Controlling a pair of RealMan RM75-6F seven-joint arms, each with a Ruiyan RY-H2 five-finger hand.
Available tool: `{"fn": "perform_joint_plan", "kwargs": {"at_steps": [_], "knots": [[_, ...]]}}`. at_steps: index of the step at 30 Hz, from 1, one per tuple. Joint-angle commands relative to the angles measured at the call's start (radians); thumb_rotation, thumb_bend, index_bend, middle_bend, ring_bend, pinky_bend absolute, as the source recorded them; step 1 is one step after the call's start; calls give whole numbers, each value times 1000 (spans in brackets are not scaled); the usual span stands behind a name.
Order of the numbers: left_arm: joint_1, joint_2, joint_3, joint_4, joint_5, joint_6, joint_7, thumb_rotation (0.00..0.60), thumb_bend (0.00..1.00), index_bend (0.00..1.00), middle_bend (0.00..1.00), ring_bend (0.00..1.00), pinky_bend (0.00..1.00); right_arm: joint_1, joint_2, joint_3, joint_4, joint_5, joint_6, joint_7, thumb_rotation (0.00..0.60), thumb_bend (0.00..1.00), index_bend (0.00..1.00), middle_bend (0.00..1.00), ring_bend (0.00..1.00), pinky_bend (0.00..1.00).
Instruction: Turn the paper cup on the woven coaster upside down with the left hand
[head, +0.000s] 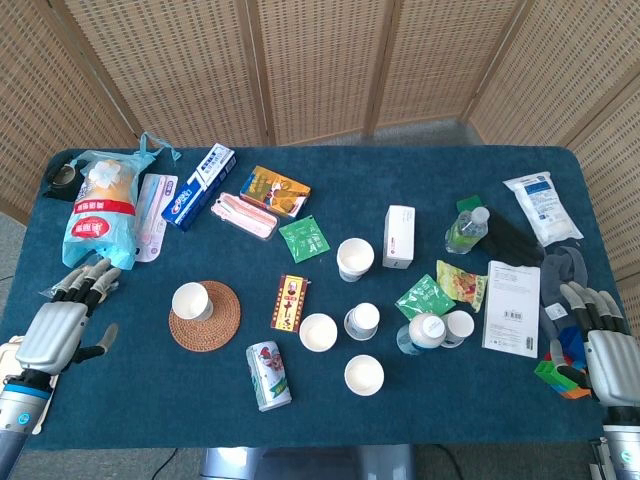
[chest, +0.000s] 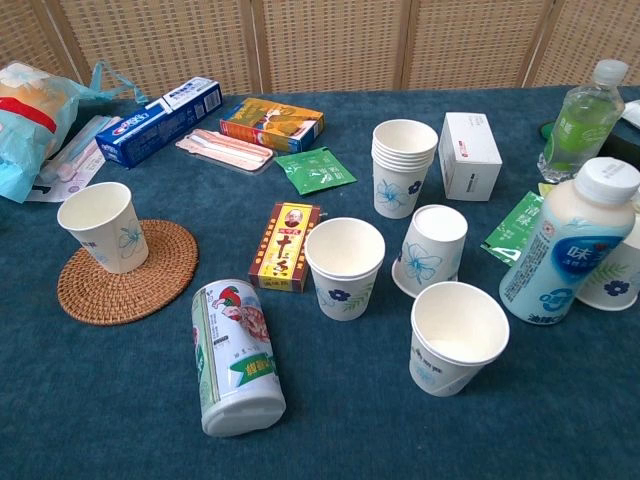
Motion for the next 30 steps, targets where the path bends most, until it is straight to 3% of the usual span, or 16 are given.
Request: {"fn": "perform_joint_plan", "kwargs": {"at_steps": [1,10,20,30], "knots": [[-40,30,3,-20,-37,-68,77,600,498,0,0,0,14,-2,0,-3,-2,-3,3,1,597,531,0,0,0,0],[-142,36,1,-73,-180,-219,270,600,477,0,0,0,0,-21,13,-9,-13,-17,33,12,597,532,0,0,0,0],[-226,-61,-6,-39,-281,-271,392,600,473,0,0,0,19,-34,19,-11,-9,-14,46,32,599,531,0,0,0,0],[-276,-153,-9,4,-356,-259,460,600,472,0,0,0,24,-40,24,-9,0,-5,47,49,597,532,0,0,0,0]]}}
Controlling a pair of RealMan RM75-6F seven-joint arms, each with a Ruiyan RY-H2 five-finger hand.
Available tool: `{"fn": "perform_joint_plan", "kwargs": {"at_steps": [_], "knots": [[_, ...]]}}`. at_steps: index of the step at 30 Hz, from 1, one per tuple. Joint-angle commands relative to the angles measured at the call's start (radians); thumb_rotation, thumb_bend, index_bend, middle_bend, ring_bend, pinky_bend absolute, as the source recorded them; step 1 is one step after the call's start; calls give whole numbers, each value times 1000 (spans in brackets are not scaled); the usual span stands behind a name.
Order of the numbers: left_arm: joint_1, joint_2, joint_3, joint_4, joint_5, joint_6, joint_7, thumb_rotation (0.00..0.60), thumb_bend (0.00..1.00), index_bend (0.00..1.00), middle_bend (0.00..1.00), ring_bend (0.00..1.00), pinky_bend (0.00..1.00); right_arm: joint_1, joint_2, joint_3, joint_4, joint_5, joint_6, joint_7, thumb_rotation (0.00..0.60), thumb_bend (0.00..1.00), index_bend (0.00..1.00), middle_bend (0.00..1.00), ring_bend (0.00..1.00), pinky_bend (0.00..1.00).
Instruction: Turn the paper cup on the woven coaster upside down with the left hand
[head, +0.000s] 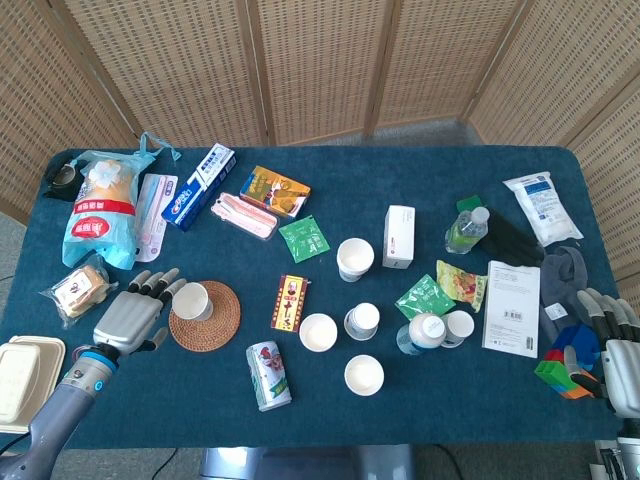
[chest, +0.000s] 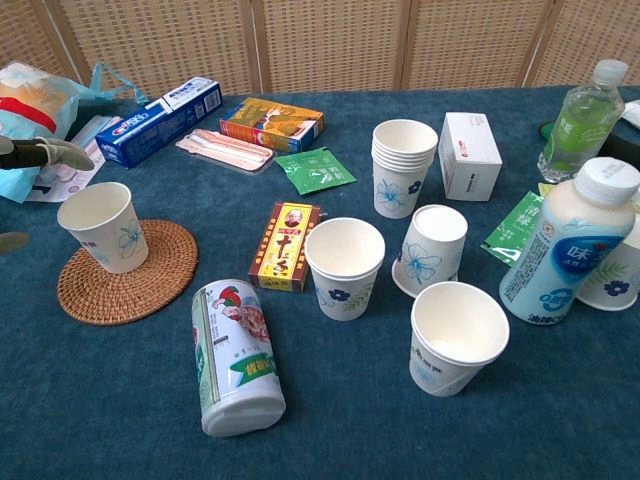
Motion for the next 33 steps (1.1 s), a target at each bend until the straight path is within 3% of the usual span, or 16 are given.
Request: {"fn": "perform_joint_plan", "kwargs": {"at_steps": [1,8,17,22,26,33], "knots": [[-16,-20,0,16,-17,-7,6,600,473,0,0,0,25,-2,2,0,-1,2,0,1,597,531,0,0,0,0],[-41,-73,-7,57,-30,-14,-20,600,472,0,0,0,45,-8,9,0,-8,5,5,1,599,531,0,0,0,0],[-46,-149,-11,137,18,-13,-119,600,473,0,0,5,246,-24,20,0,-16,14,18,7,599,532,0,0,0,0],[-48,-169,-12,167,34,-17,-163,600,473,19,1,92,373,-30,24,0,-21,16,23,11,599,531,0,0,0,0],[-48,-193,-19,197,41,-8,-191,600,474,178,82,228,470,-31,25,0,-23,18,19,13,597,532,0,0,0,0],[-62,-202,-29,220,31,-18,-205,600,476,241,156,306,532,-31,26,4,-25,25,16,17,599,531,0,0,0,0]]}}
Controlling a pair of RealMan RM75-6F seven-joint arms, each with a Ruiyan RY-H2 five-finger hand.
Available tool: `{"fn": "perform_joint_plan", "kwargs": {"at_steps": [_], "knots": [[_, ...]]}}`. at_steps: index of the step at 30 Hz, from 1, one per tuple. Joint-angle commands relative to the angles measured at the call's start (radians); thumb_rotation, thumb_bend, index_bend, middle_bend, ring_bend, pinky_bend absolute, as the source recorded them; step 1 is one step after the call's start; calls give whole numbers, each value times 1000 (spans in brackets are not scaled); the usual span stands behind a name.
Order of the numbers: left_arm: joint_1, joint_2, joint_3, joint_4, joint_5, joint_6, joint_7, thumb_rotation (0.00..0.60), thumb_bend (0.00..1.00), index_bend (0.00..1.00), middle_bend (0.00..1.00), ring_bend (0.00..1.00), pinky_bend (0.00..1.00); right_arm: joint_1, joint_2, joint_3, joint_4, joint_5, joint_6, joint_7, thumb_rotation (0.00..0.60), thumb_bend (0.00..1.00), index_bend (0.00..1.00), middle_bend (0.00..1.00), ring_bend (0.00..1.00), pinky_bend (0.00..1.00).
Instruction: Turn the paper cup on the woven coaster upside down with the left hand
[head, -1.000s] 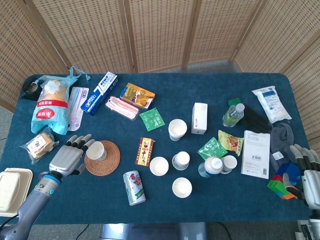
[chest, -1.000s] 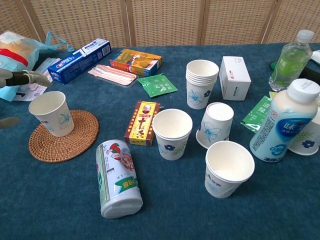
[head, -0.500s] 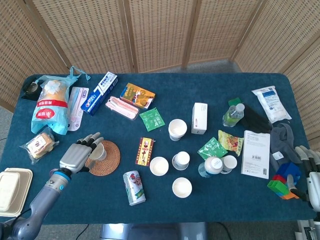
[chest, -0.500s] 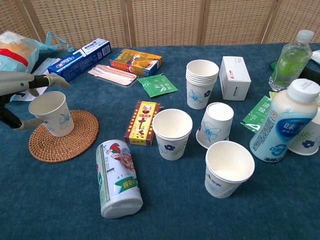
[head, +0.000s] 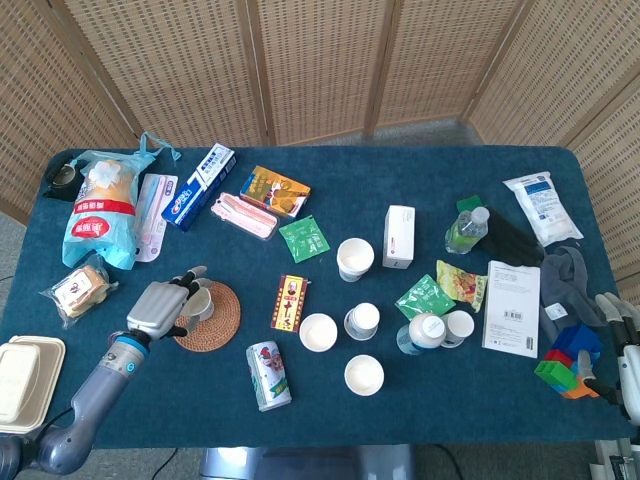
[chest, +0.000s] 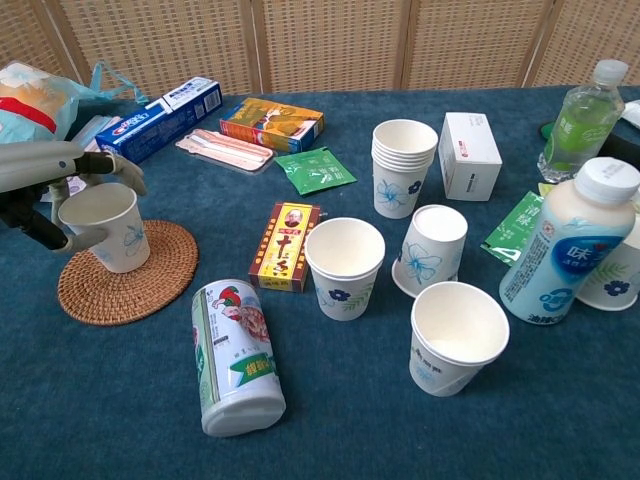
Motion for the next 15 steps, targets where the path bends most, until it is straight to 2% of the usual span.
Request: {"fn": "perform_joint_plan", "kwargs": {"at_steps": [1,5,15], "knots": [[-5,3,-3,-2,0,-1,0,600,477,241,160,309,535,0,1,1,0,2,-2,1,598,531,0,0,0,0],[-24,43,-9,-32,4,-12,24,600,477,240,165,310,535,0,1,2,4,2,-4,8,597,531,0,0,0,0],[-120,191,-3,-150,-26,-53,248,600,478,262,173,309,527,2,-11,3,31,6,-15,39,598,532,0,0,0,0]]}}
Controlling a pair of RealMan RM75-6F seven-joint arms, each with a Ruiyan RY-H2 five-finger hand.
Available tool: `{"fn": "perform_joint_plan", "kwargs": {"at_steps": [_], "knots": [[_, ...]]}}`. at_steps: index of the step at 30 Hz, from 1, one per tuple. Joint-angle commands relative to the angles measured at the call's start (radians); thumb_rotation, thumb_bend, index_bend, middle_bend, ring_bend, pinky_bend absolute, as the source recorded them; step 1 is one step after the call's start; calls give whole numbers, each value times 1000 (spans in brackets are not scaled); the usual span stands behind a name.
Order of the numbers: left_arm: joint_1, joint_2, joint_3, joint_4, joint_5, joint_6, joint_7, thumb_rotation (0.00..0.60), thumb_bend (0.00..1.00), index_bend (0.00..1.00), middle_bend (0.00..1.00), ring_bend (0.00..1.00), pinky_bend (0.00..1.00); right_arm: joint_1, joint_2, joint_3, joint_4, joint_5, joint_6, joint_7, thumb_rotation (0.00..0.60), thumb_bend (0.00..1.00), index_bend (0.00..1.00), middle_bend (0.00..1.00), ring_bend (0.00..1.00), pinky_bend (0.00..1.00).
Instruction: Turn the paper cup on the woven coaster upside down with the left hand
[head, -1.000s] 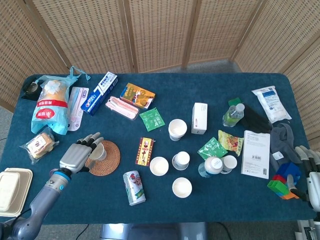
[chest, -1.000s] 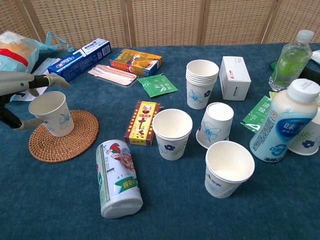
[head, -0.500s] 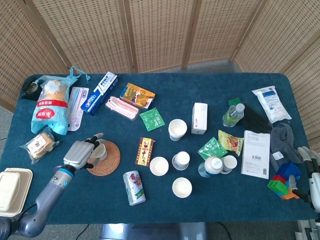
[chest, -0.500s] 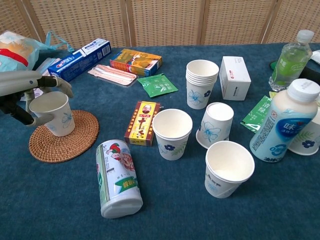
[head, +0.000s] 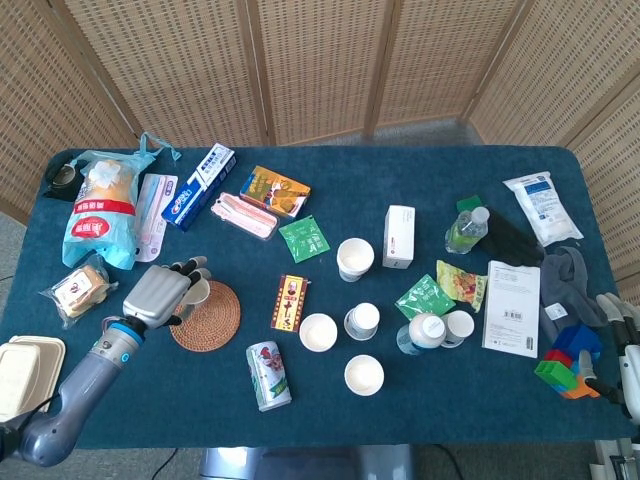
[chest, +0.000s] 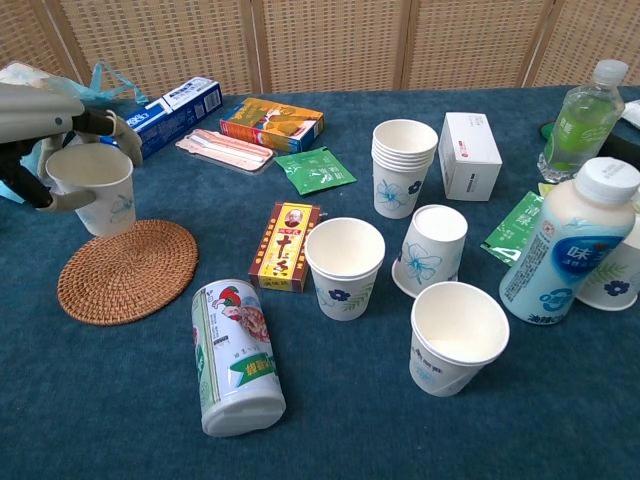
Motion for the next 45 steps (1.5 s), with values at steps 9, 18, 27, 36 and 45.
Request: {"fn": "perform_joint_plan", "kwargs": {"at_steps": [9,18,27,36,45], "knots": [[-112,102,84,-111,-89,-33,332,600,484,279,165,287,487,3,-4,5,16,6,-8,21,598,533,0,0,0,0],[-166,81,154,-159,-196,21,557,600,485,305,132,231,427,8,-9,7,25,6,-20,27,599,532,0,0,0,0],[-251,15,200,-179,-342,65,736,600,490,313,95,184,374,5,-9,6,31,5,-18,38,599,532,0,0,0,0],[-306,-65,218,-184,-433,142,824,600,490,162,18,64,300,2,-7,3,33,-4,-14,57,598,532,0,0,0,0],[-333,-99,228,-178,-498,172,817,600,489,0,0,0,152,-7,-3,-1,44,-7,-8,84,599,531,0,0,0,0]]}}
